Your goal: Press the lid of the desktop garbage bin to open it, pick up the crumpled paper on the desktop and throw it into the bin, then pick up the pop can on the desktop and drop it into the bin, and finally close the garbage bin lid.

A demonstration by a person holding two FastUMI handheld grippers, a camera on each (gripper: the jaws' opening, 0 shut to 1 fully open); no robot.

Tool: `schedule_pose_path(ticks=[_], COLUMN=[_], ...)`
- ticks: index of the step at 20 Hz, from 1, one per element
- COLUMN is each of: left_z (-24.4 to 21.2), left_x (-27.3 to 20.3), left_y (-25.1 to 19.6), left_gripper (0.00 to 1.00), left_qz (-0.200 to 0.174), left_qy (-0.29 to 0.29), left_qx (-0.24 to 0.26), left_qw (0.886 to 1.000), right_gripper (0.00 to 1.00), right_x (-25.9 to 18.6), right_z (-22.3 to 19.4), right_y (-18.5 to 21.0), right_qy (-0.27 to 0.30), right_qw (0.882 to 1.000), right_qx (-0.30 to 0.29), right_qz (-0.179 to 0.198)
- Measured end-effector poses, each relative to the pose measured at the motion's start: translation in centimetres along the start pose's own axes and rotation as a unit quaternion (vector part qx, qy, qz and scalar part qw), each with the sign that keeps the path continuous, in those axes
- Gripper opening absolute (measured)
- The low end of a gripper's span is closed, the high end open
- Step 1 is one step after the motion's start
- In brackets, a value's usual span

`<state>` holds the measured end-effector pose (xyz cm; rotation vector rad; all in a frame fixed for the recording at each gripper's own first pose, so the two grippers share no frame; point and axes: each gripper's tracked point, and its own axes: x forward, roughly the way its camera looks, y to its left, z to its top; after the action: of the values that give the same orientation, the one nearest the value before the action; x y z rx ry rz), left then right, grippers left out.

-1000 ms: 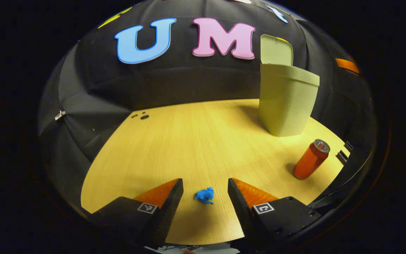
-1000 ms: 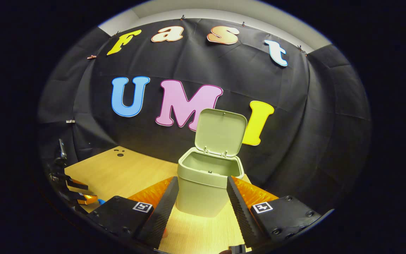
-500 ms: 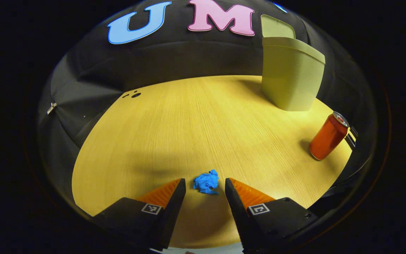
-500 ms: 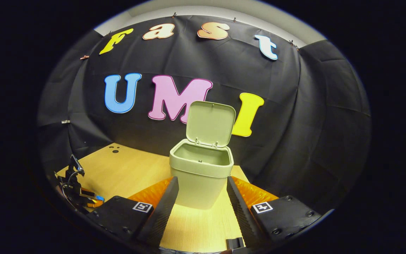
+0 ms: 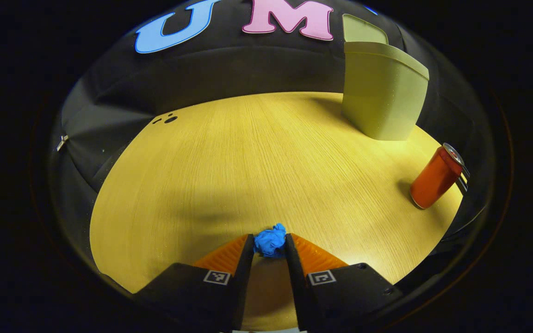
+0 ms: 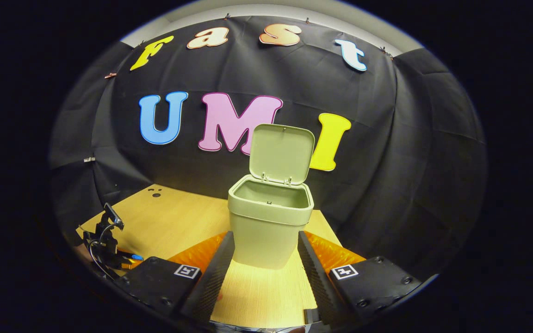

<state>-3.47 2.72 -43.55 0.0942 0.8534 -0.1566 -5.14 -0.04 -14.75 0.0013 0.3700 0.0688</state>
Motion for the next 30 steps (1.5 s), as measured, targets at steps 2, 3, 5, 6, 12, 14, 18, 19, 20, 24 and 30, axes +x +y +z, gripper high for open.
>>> schedule_pose_path(ticks=[2, 3, 5, 6, 12, 14, 18, 19, 20, 24, 30], left_z=[0.0, 0.1, 0.8, 1.4, 9.7, 13.0, 20.4, 22.2, 24.1, 30.1, 36.8], left_x=[-0.3, -0.6, -1.2, -1.7, -5.8, -7.3, -10.3, -10.9, -11.6, -13.5, -13.9], left_y=[0.1, 0.3, 0.5, 0.7, 0.4, -0.2, -2.5, -3.4, -4.2, -7.8, -14.2], left_gripper=[0.40, 0.40, 0.40, 0.40, 0.44, 0.44, 0.35, 0.35, 0.39, 0.40, 0.39], left_qz=[-0.001, 0.000, 0.005, 0.007, -0.002, -0.010, -0.048, -0.059, -0.069, -0.116, -0.178], left_qy=[0.000, -0.003, -0.012, -0.019, -0.108, -0.141, -0.208, -0.224, -0.240, -0.286, -0.321], left_qx=[0.001, 0.000, -0.005, -0.010, -0.027, -0.030, -0.039, -0.040, -0.041, -0.045, -0.019], left_qw=[1.000, 1.000, 1.000, 1.000, 0.994, 0.990, 0.976, 0.972, 0.967, 0.950, 0.930], right_gripper=[0.87, 0.87, 0.87, 0.87, 0.87, 0.87, 0.87, 0.87, 0.87, 0.87, 0.87], right_x=[0.1, 0.1, 0.3, 0.3, 0.8, 0.8, 0.8, 0.7, 0.6, 0.3, -0.2], right_z=[-0.2, -0.2, -0.3, -0.4, -0.8, -1.0, -1.4, -1.4, -1.6, -1.9, -2.4], right_y=[0.4, 0.5, 0.9, 1.1, 2.4, 2.6, 2.9, 2.9, 2.9, 2.4, 1.7], right_qy=[0.002, 0.002, 0.004, 0.006, 0.010, 0.012, 0.016, 0.016, 0.016, 0.018, 0.021], right_qw=[1.000, 1.000, 1.000, 1.000, 1.000, 0.999, 0.999, 0.999, 0.999, 0.999, 1.000], right_qx=[-0.002, -0.003, -0.002, -0.002, -0.004, -0.003, -0.005, -0.006, -0.008, -0.006, 0.002], right_qz=[0.004, 0.005, 0.009, 0.012, 0.026, 0.031, 0.035, 0.035, 0.036, 0.032, 0.020])
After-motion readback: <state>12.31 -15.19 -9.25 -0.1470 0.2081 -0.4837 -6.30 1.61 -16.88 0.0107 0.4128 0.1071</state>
